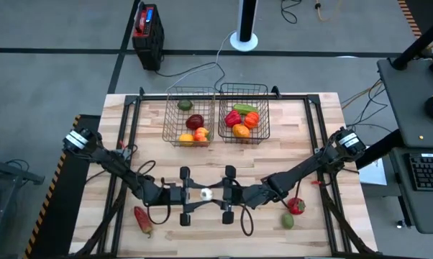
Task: Sort produce into baskets
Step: Put the white garlic into the black wire basket
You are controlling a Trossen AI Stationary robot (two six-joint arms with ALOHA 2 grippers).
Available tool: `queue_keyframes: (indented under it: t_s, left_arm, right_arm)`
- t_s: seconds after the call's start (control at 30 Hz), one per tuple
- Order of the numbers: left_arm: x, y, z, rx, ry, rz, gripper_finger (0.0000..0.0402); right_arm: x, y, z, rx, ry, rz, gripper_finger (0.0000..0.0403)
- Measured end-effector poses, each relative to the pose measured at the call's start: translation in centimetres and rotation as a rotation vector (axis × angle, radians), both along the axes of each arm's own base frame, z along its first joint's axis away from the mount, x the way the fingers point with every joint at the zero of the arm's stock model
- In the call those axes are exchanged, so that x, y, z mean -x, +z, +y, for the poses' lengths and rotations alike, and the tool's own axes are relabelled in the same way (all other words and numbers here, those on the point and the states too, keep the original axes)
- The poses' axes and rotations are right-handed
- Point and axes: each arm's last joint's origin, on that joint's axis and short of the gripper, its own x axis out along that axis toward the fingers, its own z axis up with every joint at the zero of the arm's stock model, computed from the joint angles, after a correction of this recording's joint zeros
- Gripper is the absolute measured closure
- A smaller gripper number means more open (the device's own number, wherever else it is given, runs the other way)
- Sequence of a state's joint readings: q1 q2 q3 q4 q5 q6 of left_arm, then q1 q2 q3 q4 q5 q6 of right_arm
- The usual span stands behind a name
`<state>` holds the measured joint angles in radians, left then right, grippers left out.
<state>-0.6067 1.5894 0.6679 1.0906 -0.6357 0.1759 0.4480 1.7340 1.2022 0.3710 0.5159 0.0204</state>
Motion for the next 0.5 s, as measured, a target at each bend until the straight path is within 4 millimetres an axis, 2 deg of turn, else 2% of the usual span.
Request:
queue_keyframes:
  t_s: [0.17,0.3,0.5]
  left_arm:
    - [-0.14,-0.07,-0.07,0.001,0.009,0.004,0.0231]
    - [-0.12,-0.09,0.05,0.037,0.050,0.007,0.0215]
    - [-0.13,-0.16,0.07,0.042,0.054,0.012,0.0170]
  right_arm:
    - [0.03,-0.04,0.04,0.006,0.002,0.004,0.0311]
    - [0.02,-0.05,0.02,0.022,0.005,0.007,0.0367]
    - [0.04,-0.12,0.02,0.015,0.003,0.013,0.0368]
